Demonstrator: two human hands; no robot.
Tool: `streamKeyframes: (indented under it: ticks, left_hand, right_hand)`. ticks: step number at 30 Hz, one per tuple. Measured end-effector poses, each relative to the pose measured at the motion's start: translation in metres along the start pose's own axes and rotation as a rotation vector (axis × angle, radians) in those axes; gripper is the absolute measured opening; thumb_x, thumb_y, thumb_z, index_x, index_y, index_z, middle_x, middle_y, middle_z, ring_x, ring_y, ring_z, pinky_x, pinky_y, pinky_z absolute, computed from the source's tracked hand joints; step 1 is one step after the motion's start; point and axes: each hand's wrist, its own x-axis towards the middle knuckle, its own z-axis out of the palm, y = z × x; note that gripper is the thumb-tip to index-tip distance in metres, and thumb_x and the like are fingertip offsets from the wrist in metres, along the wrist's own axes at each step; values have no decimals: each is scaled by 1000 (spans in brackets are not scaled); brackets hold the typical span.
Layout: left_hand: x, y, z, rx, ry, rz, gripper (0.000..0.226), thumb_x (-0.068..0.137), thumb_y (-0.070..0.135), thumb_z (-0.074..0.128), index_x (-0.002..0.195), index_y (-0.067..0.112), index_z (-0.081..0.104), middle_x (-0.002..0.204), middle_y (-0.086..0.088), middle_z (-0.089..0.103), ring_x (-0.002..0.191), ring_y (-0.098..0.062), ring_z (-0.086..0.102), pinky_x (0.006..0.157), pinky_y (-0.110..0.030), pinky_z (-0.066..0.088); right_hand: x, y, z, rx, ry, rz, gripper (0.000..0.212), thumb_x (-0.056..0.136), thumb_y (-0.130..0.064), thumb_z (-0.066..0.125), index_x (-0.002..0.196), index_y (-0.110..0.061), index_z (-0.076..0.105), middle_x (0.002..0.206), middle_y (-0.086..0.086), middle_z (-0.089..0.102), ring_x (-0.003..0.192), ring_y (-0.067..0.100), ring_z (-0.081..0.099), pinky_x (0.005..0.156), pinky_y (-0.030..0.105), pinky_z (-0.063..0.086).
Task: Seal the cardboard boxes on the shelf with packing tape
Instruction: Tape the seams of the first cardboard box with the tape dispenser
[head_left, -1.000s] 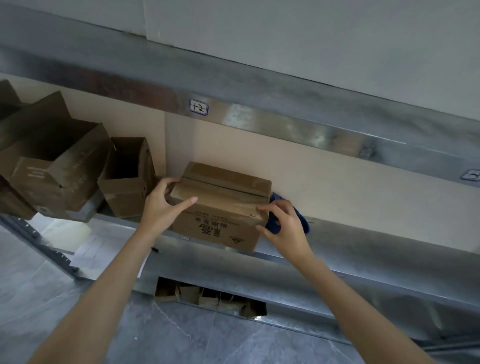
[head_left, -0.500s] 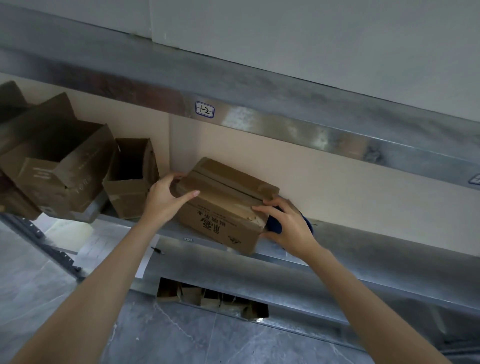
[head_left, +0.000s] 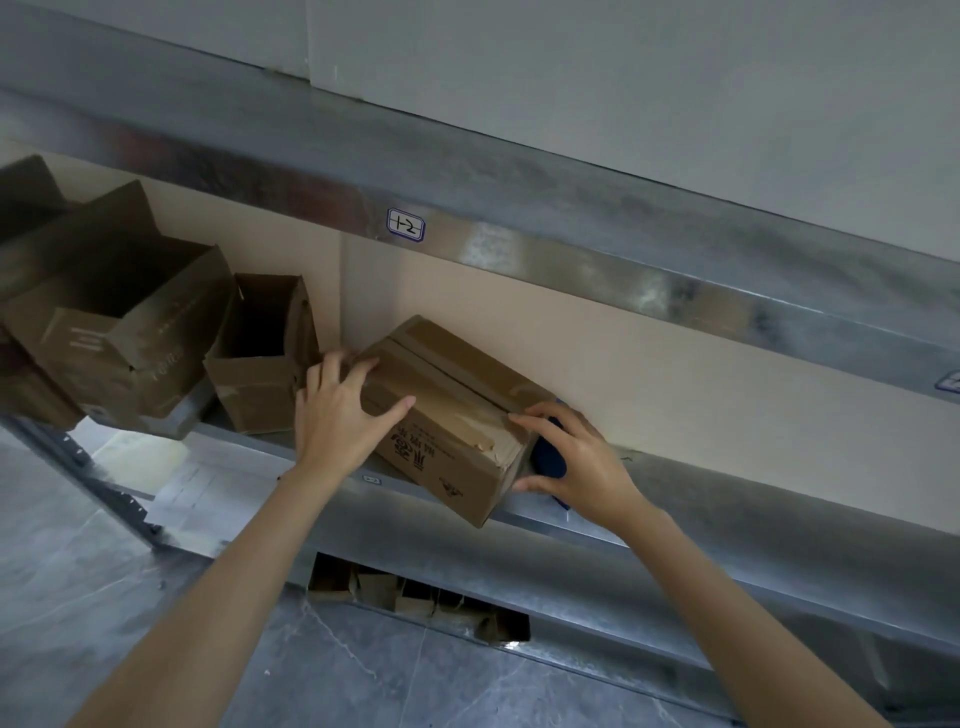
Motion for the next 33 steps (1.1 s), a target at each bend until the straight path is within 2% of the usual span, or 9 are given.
streamKeyframes:
  ticks: [3,8,14,18,21,23,25,30,33]
  left_hand:
    - [-8,4,-1,40,-15,-22,70,84,67,59,138,24,56,147,-8,42,134,-30,36,104,-49,36]
    - [-29,14,-1,82,21,-43,73,85,68,56,144,25,49,151,-3,38,137,-28,33,104,-51,37]
    - [-59,29,4,139,65,-49,73,86,60,62,144,18,48,150,-4,40,135,-29,37,103,-51,41]
    - [-77,39,10,189,68,-110,74,87,63,57,145,18,47,150,-3,40,134,-27,38,102,-47,40]
    - [-90,48,15,228,58,-146,80,84,71,42,144,19,47,148,-3,42,133,-26,40,100,-45,42]
    - [-98,54,18,255,57,-154,79,85,71,43,144,19,47,148,-2,43,132,-25,40,100,-43,41]
    - [-106,61,20,259,62,-156,74,88,65,54,145,18,46,148,-2,43,133,-24,40,101,-41,39]
    - [-118,76,22,250,66,-179,69,89,57,61,145,19,46,148,1,42,135,-21,37,104,-39,36]
    - [-122,84,24,228,84,-171,67,89,56,60,143,19,47,146,1,44,134,-20,38,103,-38,37]
  right_hand:
    - [-8,18,-6,80,38,104,75,78,-69,57,141,-30,47,139,-5,47,127,13,42,103,29,38]
    - [-19,52,6,17,-35,334,54,95,-47,54,143,-25,42,135,5,49,119,23,47,90,33,44]
    - [-12,63,31,-9,-171,431,68,98,-37,54,154,-25,17,137,14,40,93,30,60,71,38,52]
    - [-6,74,39,-32,-292,486,74,100,-32,51,156,-26,3,140,17,44,92,31,63,63,33,47]
    - [-5,81,45,71,-377,461,78,101,-22,48,155,-27,-9,93,13,66,68,25,60,53,35,49]
    - [-6,84,46,123,-377,440,80,101,-17,47,154,-26,-13,64,5,55,51,18,50,43,28,39]
    - [-8,88,45,158,-366,412,82,100,-12,48,154,-24,-13,57,4,49,44,14,41,40,24,30]
    - [-2,101,41,161,-449,384,86,99,-6,47,153,-24,-18,59,1,48,46,16,40,43,25,28]
    - [0,107,35,190,-483,391,85,100,-14,49,153,-33,-15,95,11,65,51,20,47,47,30,38]
